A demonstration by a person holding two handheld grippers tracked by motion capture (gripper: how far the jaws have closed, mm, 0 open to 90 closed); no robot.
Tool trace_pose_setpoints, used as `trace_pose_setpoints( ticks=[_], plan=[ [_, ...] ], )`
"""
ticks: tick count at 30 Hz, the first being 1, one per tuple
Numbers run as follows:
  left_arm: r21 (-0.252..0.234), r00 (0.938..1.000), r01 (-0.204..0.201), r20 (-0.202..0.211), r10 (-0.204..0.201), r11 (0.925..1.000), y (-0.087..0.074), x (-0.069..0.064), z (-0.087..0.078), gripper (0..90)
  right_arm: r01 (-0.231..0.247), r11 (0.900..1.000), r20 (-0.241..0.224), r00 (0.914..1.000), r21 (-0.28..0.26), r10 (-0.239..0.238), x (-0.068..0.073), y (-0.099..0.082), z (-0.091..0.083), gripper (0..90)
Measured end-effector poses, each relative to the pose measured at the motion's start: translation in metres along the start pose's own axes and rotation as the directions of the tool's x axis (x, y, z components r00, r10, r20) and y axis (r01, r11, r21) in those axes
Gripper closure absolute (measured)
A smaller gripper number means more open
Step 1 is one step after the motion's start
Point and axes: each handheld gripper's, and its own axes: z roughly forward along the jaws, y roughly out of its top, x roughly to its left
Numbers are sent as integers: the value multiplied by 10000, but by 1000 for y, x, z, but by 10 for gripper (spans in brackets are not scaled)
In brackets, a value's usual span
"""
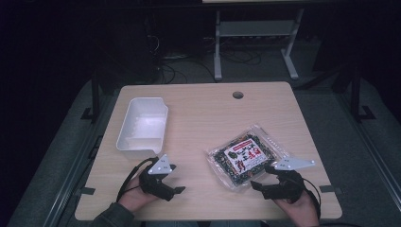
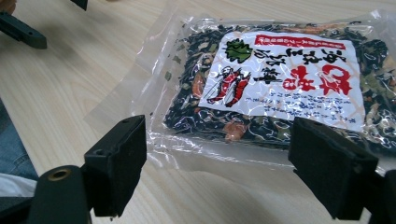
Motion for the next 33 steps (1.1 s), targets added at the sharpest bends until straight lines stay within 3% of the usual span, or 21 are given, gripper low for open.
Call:
trace_pose_setpoints(
  ticks=[8, 14, 23, 29, 33],
  plan=[
    [12, 10000, -77, -29, 77, 10000, 0, -1, 0, 169, 78, 9999, 109, 9999, 103, -79, -2, 10, 1, 170],
    [57, 9999, -143, -34, 143, 9999, 1, -1, 2, 170, -40, 10000, 322, 9995, -62, 42, -13, 23, 0, 171],
    [87, 9995, -312, 96, 311, 9995, 3, -4, 4, 198, -35, 9985, 1169, 9931, -546, 99, -32, 36, -14, 186],
    [115, 9995, -288, 89, 287, 9995, 3, -3, 5, 193, -474, 9968, 1500, 9871, -646, 566, -55, 42, -19, 194],
    [118, 9994, -340, 84, 339, 9994, 3, -3, 5, 194, -1022, 9925, 1575, 9812, -675, 1117, -72, 40, -22, 198]
  ],
)
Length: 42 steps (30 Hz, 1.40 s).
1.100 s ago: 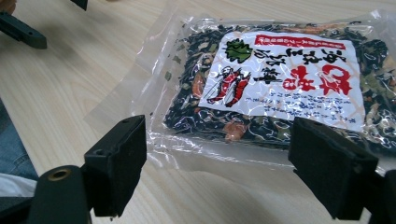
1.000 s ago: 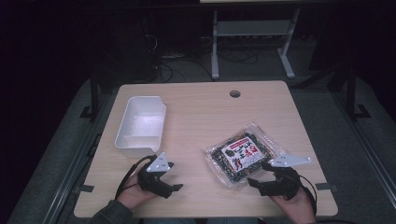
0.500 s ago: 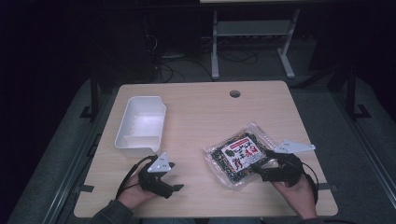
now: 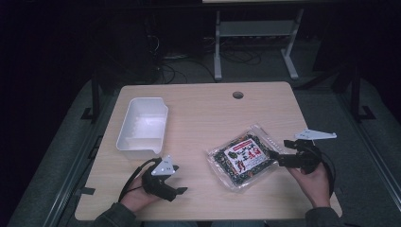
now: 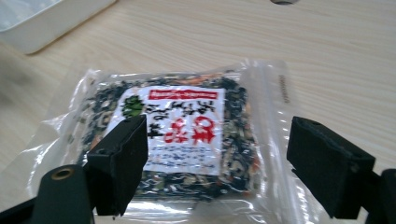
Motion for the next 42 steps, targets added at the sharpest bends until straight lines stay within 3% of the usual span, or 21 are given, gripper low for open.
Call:
trace_pose_setpoints(
  ticks=[3, 12, 13, 19, 27, 36, 42],
  plan=[
    [3, 10000, 23, 0, -23, 10000, 0, 0, 0, 196, -389, 9992, 68, 9992, -60, 389, -12, -1, -1, 200],
    [-48, 10000, 84, -32, -84, 10000, 0, 1, -1, 196, -985, 9947, 672, 9931, 279, 964, -37, -10, 0, 230],
    [-52, 10000, 93, -25, -93, 9999, 0, 1, -1, 196, -1228, 9919, 760, 9899, 331, 1200, -44, -16, -1, 271],
    [-48, 10000, 88, -36, -89, 9999, 0, 1, -1, 196, -1736, 9834, 986, 9809, 532, 1678, -55, -26, -1, 292],
    [-38, 9999, 95, -49, -96, 9999, 0, 1, -1, 196, -2344, 9663, 890, 9702, 1067, 2255, -62, -38, 5, 342],
    [-30, 9999, 108, -53, -108, 9999, 0, 1, -1, 196, -2418, 9605, 560, 9701, 1381, 2361, -63, -42, 14, 451],
    [-29, 9999, 109, -47, -109, 9999, 0, 1, -1, 196, -2626, 9551, 216, 9648, 1375, 2622, -64, -44, 16, 561]
  ],
)
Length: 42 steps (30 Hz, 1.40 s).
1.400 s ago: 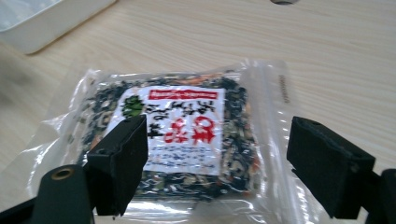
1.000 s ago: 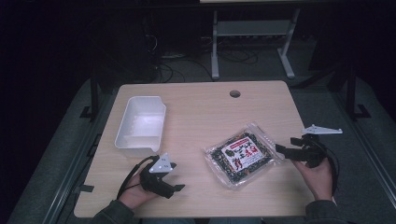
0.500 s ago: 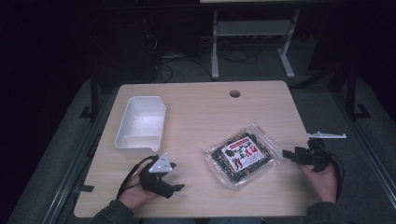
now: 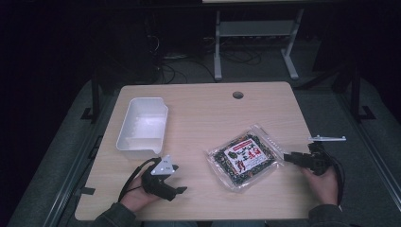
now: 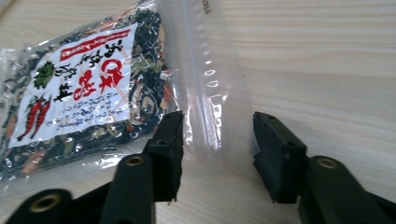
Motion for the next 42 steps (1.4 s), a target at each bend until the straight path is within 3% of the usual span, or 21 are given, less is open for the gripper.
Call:
trace_pose_setpoints(
  ticks=[4, 12, 14, 19, 23, 30, 31, 32, 34, 37, 40, 42],
  plan=[
    [-5, 10000, 14, 11, -14, 10000, 0, 0, 0, 196, -102, 9999, -159, 9998, 25, 102, -1, 0, 2, 607],
    [14, 10000, -30, 75, 30, 10000, 1, -1, 1, 198, -84, 9999, -334, 9994, -117, 80, 2, 1, 3, 814],
    [-8, 10000, -18, 94, 18, 10000, 2, 0, 2, 200, -129, 9996, -557, 9984, -232, 115, 3, 1, 2, 861],
    [-123, 9999, 87, 132, -85, 9999, 3, 2, 1, 202, 284, 9986, -868, 9957, -448, -322, 13, 7, -4, 887],
    [-335, 9995, 298, 97, -295, 9990, 4, 4, -1, 202, 899, 9918, -1388, 9850, -910, -1021, 32, 16, -14, 891],
    [-617, 9987, 494, 137, -487, 9969, 11, 6, -1, 201, 2024, 9662, -1925, 9536, -1599, -2316, 67, 29, -37, 892],
    [-617, 9987, 494, 137, -487, 9969, 11, 6, -1, 201, 2024, 9662, -1925, 9536, -1599, -2316, 67, 29, -37, 892],
    [-644, 9987, 498, 174, -488, 9967, 14, 5, 0, 201, 2414, 9543, -2125, 9373, -1763, -2763, 78, 34, -44, 893],
    [-722, 9984, 528, 226, -513, 9960, 19, 6, 5, 200, 2653, 9455, -2306, 9239, -1890, -3054, 85, 38, -50, 895],
    [-738, 9988, 465, 190, -452, 9962, 24, 6, 10, 199, 3180, 9247, -2502, 8967, -2095, -3651, 99, 45, -62, 895],
    [-941, 9971, 693, 364, -661, 9931, 30, 10, 14, 200, 3559, 9036, -2572, 8741, -2383, -4121, 112, 52, -73, 895],
    [-826, 9968, 724, 409, -692, 9940, 33, 14, 21, 200, 3818, 8883, -2661, 8555, -2552, -4442, 121, 55, -81, 895]
  ],
)
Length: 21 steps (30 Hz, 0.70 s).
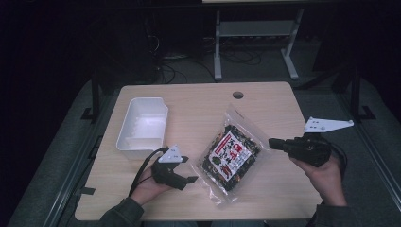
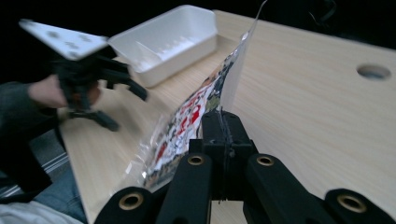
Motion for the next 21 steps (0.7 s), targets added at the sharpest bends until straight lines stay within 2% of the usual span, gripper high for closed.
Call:
trace_pose_setpoints(
  ticks=[3, 6, 7, 8, 9, 11, 15, 17, 19, 21],
  plan=[
    [-40, 9996, 143, 223, -142, 9999, 5, 6, 10, 200, 430, 9990, -240, 9988, -79, -432, 9, 9, -3, 895],
    [-269, 9969, 482, 643, -464, 9985, 9, 13, 18, 200, 597, 9980, -534, 9967, -215, -608, 12, 14, -2, 895],
    [-269, 9969, 482, 643, -464, 9985, 9, 13, 18, 201, 597, 9980, -534, 9967, -215, -608, 12, 14, -2, 895],
    [-306, 9911, 813, 1079, -775, 9962, 12, 17, 24, 203, 538, 9980, -698, 9960, -341, -561, 11, 15, 0, 895],
    [-245, 9875, 912, 1315, -873, 9955, 12, 19, 28, 200, 510, 9980, -746, 9958, -376, -537, 11, 15, 1, 895],
    [-184, 9859, 1008, 1364, -974, 9947, 12, 21, 33, 204, 474, 9979, -835, 9952, -446, -510, 10, 15, 2, 895],
    [-72, 9710, 1166, 2111, -1124, 9932, 9, 23, 38, 254, 475, 9972, -946, 9941, -575, -528, 10, 15, 4, 895],
    [-59, 9708, 1121, 2143, -1082, 9937, 9, 22, 36, 315, 423, 9975, -868, 9951, -567, -471, 10, 14, 6, 895],
    [105, 9752, 875, 2034, -878, 9961, 8, 22, 34, 378, 310, 9977, -792, 9962, -606, -357, 8, 12, 9, 895],
    [55, 9725, 872, 2164, -863, 9962, 5, 23, 30, 444, 175, 9974, -665, 9975, -695, -222, 6, 9, 11, 895]
  ],
)
